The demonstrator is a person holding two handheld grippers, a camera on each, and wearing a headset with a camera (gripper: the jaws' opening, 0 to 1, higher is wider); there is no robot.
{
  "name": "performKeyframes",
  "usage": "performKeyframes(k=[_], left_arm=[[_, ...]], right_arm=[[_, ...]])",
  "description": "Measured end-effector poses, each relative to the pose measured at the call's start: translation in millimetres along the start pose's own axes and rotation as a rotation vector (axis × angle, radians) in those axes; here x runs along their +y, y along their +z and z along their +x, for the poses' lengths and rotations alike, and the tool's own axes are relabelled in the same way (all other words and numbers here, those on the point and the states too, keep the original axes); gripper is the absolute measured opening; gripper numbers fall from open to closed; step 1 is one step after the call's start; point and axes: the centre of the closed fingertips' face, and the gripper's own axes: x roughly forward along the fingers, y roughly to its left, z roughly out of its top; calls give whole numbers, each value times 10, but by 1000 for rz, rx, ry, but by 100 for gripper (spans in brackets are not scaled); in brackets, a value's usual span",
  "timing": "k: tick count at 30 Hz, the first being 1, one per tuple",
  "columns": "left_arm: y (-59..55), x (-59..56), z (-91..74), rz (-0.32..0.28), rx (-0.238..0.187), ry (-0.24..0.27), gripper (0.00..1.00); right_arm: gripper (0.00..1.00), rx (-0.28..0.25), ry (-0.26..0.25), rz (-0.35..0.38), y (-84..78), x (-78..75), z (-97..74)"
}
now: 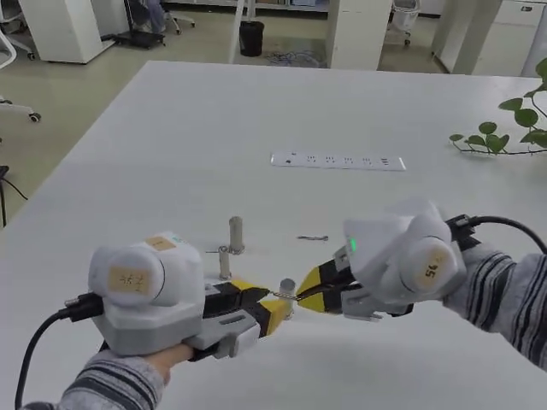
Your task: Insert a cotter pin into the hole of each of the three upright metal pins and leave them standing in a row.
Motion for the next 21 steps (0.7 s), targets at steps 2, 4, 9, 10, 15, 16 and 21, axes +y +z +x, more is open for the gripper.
performKeyframes(k=[2, 4, 9, 10, 15, 16, 21], left_arm=[[8, -15, -1, -7, -3, -6, 12], [13, -33, -2, -12, -4, -12, 9], [37, -61, -7, -36, -17, -20, 4], [36, -65, -8, -34, -15, -21, 3], [20, -83, -4, -28, -11, -29, 0], [14, -89, -2, -25, -9, -32, 0], [11, -144, -16, 71, -3, -51, 0]], right_arm=[[0, -3, 0, -2, 18, 5, -8], [0, -13, 2, 3, 43, 14, -14], [0, -13, 4, -7, 65, 43, -18], [0, -14, 3, -5, 68, 46, -19], [0, -14, 0, -5, 74, 60, -17], [0, -12, 0, -7, 71, 64, -15], [0, -11, -3, -4, 74, 80, -20]])
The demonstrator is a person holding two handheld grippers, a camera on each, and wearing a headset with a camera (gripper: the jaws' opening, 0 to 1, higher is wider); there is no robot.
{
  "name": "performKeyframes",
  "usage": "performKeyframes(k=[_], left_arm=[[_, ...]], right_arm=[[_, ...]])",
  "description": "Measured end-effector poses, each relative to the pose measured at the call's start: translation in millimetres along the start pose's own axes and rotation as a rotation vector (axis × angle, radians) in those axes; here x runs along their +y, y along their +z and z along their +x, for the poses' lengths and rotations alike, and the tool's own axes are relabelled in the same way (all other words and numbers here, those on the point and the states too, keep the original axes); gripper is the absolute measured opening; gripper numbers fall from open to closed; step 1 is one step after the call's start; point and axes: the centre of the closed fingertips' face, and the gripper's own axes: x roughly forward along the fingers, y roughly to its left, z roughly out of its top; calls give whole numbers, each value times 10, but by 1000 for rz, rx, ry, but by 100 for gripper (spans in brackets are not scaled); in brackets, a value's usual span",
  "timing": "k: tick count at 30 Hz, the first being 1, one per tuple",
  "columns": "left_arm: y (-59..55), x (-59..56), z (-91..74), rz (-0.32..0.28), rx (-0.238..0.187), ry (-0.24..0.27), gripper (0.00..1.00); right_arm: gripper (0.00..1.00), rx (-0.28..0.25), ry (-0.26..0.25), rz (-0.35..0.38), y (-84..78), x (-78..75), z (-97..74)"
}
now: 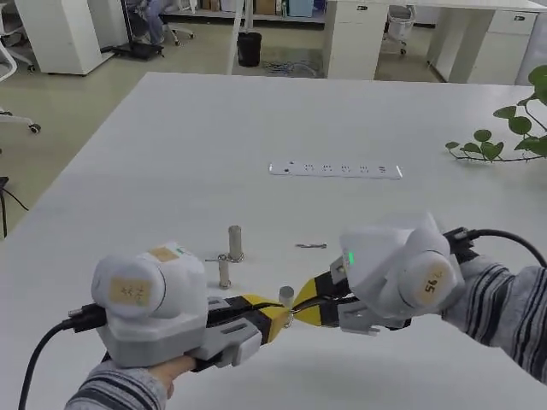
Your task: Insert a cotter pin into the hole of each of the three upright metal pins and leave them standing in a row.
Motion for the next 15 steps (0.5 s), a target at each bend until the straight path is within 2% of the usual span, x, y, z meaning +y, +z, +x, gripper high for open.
performKeyframes(k=[4, 6, 9, 12, 15], left_arm=[[-11, -30, -12, 79, 16, -14, 0], [-11, -69, -18, 141, 29, -28, 0], [-22, -123, -13, 200, 44, -46, 0], [-26, -168, -12, 248, 52, -61, 0], [-10, -210, -15, 265, 42, -90, 0]], right_arm=[[0, 11, -2, 3, -26, 13, -4], [0, 20, -1, 13, -52, 17, -3], [5, 21, 11, 22, -63, 41, -8], [6, 24, 28, 20, -68, 75, -7], [6, 33, 48, 31, -89, 119, 3]])
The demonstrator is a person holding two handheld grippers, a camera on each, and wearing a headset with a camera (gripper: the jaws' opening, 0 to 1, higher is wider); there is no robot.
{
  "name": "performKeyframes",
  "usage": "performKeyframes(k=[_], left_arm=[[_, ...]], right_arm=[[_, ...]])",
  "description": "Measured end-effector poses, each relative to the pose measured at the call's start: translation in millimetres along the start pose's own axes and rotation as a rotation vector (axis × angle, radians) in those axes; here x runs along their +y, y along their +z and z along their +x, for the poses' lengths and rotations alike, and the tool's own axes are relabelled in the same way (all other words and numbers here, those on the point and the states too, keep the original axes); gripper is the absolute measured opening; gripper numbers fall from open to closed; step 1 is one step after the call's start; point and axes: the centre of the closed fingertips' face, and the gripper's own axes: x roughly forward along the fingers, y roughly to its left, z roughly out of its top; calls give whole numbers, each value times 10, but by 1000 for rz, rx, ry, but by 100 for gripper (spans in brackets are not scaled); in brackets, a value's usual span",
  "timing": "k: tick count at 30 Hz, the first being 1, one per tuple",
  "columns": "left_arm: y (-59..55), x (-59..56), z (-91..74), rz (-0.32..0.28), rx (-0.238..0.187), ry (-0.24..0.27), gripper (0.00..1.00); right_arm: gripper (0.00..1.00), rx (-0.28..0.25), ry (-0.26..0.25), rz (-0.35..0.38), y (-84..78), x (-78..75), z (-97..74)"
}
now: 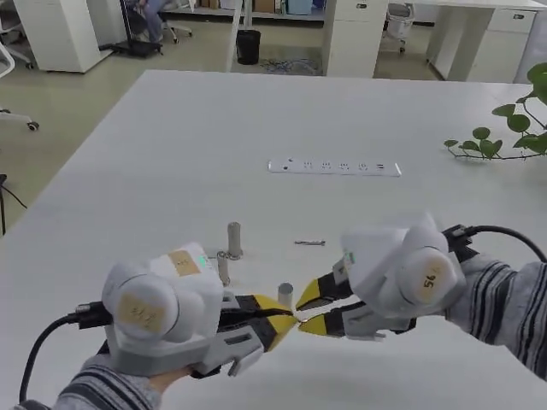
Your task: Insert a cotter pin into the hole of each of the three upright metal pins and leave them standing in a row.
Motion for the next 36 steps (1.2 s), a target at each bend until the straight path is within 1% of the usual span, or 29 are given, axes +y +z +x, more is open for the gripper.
performKeyframes(k=[2, 4, 8, 11, 17, 23, 26, 27, 28, 29, 31, 33, 36], left_arm=[[2, 1, -1, 9, 2, -6, 0], [5, 8, -13, 20, 2, -10, 0], [-9, 10, -37, 36, 11, -19, 0], [-47, 35, -45, 42, 29, -8, 0], [-67, 57, -45, 18, 28, 2, 0], [-61, 99, -26, 12, 21, 33, 1], [-78, 147, -5, 7, 24, 63, 3], [-78, 180, 1, -8, 19, 84, 5], [-70, 188, 6, -13, 11, 88, 7], [-58, 207, 15, -19, -3, 98, 10], [-29, 237, 27, -27, -28, 118, 12], [-6, 252, 42, -52, -56, 128, 12], [-20, 297, 68, -51, -65, 152, 15]], right_arm=[[4, -4, 7, 4, 2, 19, 9], [0, -9, 18, 13, 10, 39, 14], [0, -16, 23, 25, 27, 38, 14], [0, -13, 23, 23, 23, 31, 15], [0, -1, 14, 8, 19, 14, 5], [0, 17, 6, -5, 3, -2, -5], [0, 49, -16, 11, -63, -52, -14], [0, 58, -24, 16, -90, -73, -16], [0, 71, -30, 35, -123, -85, -21], [0, 100, -37, 63, -184, -97, -30], [0, 124, -49, 55, -240, -128, -29], [0, 147, -61, 77, -308, -152, -26], [0, 171, -74, 100, -394, -191, -15]])
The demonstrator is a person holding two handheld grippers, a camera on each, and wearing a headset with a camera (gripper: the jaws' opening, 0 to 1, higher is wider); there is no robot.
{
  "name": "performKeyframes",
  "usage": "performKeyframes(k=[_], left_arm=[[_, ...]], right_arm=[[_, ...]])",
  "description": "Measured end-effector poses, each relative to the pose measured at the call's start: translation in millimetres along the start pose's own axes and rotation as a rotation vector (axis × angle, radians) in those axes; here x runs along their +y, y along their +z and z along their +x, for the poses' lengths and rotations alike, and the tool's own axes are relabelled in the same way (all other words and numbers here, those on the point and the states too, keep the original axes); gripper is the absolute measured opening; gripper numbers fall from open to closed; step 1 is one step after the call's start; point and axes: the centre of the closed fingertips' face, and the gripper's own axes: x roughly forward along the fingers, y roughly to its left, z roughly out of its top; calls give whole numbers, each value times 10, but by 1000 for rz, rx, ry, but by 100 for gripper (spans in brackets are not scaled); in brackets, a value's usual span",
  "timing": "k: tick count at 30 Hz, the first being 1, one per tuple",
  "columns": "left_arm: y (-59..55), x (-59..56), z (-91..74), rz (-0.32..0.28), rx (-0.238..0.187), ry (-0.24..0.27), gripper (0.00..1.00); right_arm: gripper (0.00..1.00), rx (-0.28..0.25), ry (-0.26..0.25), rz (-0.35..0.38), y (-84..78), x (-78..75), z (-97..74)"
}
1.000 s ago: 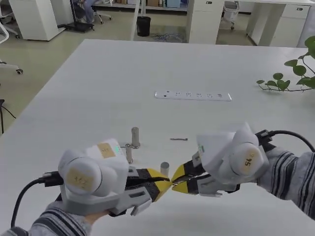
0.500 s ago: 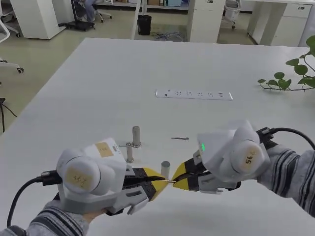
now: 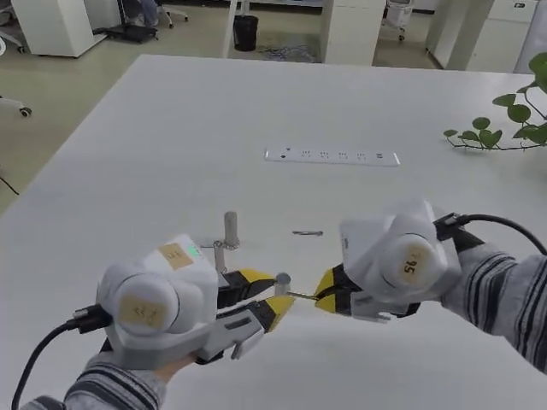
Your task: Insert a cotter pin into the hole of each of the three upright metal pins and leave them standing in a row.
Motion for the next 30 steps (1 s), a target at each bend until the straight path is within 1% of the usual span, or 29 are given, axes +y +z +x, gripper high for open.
performKeyframes(k=[3, 5, 8, 11, 13, 15, 17, 20, 22, 23, 27, 30], left_arm=[[-59, 52, 41, -4, 9, 28, 16], [-88, 75, 59, -4, 7, 42, 17], [-148, 125, 105, -49, 10, 67, 20], [-205, 178, 149, -53, 19, 96, 23], [-256, 231, 187, -89, 31, 126, 25], [-278, 275, 227, -102, 32, 152, 25], [-304, 286, 272, -114, 36, 161, 25], [-365, 295, 344, -122, 54, 168, 24], [-421, 305, 389, -117, 73, 177, 24], [-487, 319, 410, -120, 100, 185, 24], [-593, 344, 487, -118, 132, 191, 22], [-606, 361, 524, -121, 136, 200, 19]], right_arm=[[0, 26, -16, 28, -72, -53, 33], [0, 47, -31, 30, -121, -93, 53], [0, 57, -41, 50, -183, -153, 94], [0, 74, -47, 56, -235, -185, 125], [0, 86, -47, 59, -271, -201, 151], [0, 94, -47, 65, -298, -218, 179], [0, 102, -48, 57, -320, -229, 205], [0, 113, -51, 48, -341, -248, 238], [0, 107, -44, 51, -332, -247, 253], [0, 108, -41, 50, -332, -248, 268], [0, 112, -35, 39, -333, -251, 311], [0, 111, -34, 42, -336, -260, 328]])
